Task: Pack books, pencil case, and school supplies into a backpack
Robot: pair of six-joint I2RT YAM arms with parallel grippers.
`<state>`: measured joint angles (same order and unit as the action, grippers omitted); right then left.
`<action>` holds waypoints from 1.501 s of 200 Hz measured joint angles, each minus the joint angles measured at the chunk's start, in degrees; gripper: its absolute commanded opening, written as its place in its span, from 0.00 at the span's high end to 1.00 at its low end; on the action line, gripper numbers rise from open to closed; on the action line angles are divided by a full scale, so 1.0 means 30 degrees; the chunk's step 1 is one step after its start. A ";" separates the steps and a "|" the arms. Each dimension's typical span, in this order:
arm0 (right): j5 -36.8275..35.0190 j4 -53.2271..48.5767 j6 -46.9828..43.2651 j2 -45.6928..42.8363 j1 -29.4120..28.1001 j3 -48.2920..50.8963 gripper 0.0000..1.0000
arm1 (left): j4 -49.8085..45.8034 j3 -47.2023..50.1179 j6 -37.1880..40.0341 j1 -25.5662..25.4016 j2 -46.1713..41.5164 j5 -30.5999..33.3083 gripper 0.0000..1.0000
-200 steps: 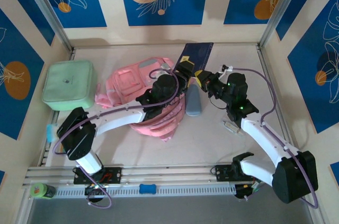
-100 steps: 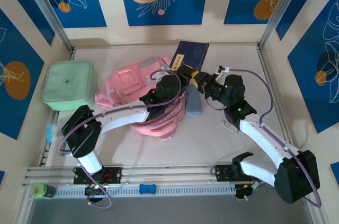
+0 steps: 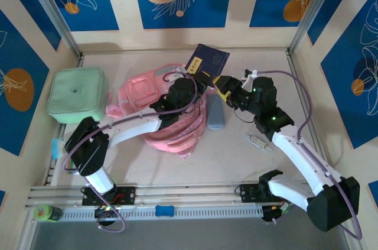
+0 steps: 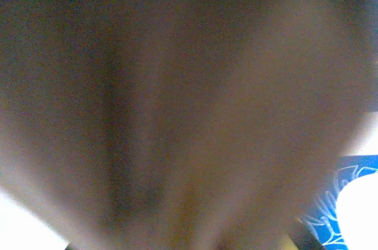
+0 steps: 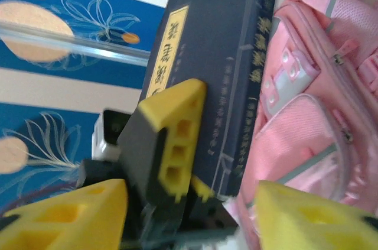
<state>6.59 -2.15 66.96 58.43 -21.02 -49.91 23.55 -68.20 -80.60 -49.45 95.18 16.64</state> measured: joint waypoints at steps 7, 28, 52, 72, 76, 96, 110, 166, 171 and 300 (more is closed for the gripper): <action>0.0328 -0.0896 -0.0554 0.0000 0.0452 -0.0678 0.30 | -0.0583 0.0058 0.0583 0.0474 -0.0357 -0.0765 1.00; 0.1821 -0.2834 -0.2091 0.0029 0.2659 -0.1698 0.23 | -0.1763 0.0976 0.2441 0.1996 -0.2025 -0.3461 1.00; 0.3854 -0.5566 -0.4379 0.1173 0.4954 -0.2747 0.21 | -0.2936 0.1902 0.4816 0.3723 -0.3432 -0.7482 1.00; 0.5989 -0.7067 -0.6098 0.2565 0.6280 -0.3526 0.19 | -0.3636 0.2441 0.6608 0.4663 -0.3796 -1.0666 1.00; 0.6477 -0.7264 -0.6382 0.2790 0.6513 -0.3599 0.19 | -0.3781 0.2616 0.6958 0.4758 -0.3869 -1.1307 1.00; 0.8386 -0.8408 -0.7512 0.3672 0.7380 -0.4116 0.18 | -0.4561 0.3461 0.8262 0.5064 -0.4422 -1.4280 1.00; 0.9391 -0.8903 -0.8123 0.4036 0.7796 -0.4488 0.18 | -0.4568 0.4175 0.8575 0.5217 -0.4991 -1.6058 1.00; 1.3602 -0.9602 -0.9326 0.5923 0.8473 -0.4918 0.24 | -0.1370 0.5413 0.7213 0.5858 -0.6200 -1.9890 1.00; 1.3850 -0.9581 -0.9318 0.6062 0.8400 -0.4918 0.24 | -0.0984 0.5442 0.6980 0.5858 -0.6193 -2.0123 1.00; 1.7442 -0.5792 -0.6637 0.6091 0.7490 -0.4736 0.42 | 0.0335 0.5355 0.5748 0.5814 -0.5056 -2.1107 1.00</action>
<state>58.92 -19.53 47.05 76.71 1.45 -64.12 24.56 -52.14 -63.35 -32.01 80.01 -46.68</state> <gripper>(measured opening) 0.532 0.118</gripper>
